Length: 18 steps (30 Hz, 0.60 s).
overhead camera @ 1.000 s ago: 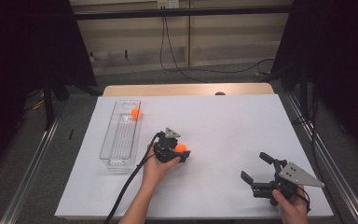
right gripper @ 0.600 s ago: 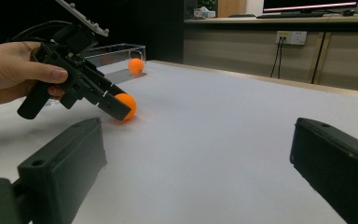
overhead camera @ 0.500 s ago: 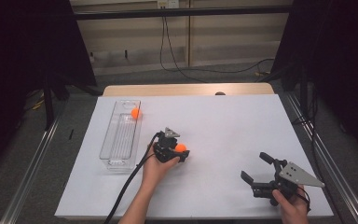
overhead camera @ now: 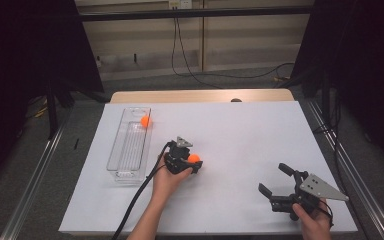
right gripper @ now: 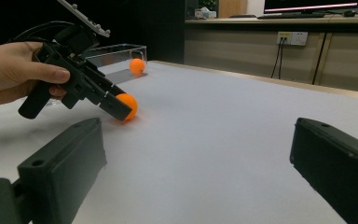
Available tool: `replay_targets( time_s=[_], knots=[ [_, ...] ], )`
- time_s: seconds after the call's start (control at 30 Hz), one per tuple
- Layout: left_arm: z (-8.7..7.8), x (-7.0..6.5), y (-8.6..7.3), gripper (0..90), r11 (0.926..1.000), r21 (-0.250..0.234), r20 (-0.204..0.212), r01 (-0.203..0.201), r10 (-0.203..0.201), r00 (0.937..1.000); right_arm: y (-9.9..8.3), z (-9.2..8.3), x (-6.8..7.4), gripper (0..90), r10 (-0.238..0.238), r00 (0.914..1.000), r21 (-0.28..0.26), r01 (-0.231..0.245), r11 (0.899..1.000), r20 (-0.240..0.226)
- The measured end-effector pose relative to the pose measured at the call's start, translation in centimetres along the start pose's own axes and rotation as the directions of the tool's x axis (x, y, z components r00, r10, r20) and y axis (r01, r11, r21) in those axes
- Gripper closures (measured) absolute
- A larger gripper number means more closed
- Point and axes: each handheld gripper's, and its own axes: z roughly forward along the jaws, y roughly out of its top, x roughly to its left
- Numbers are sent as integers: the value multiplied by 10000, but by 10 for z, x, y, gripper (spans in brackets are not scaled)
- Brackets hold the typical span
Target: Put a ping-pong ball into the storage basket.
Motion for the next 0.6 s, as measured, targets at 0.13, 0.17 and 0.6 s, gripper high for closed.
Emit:
replay_targets(
  time_s=[0.13,0.17,0.6],
  knots=[
    [0,1,0,418,10000,60,1,-75,75,10000,0,0,-1,27,61,10000,-12,-61,10000,32],
    [0,1,0,425,10000,54,-4,-79,80,10000,0,0,-1,27,56,10000,-15,-56,10000,30],
    [2,1,0,452,10000,20,9,-7,7,10000,0,0,-1,27,31,10000,1,-31,10000,17]
  ],
)
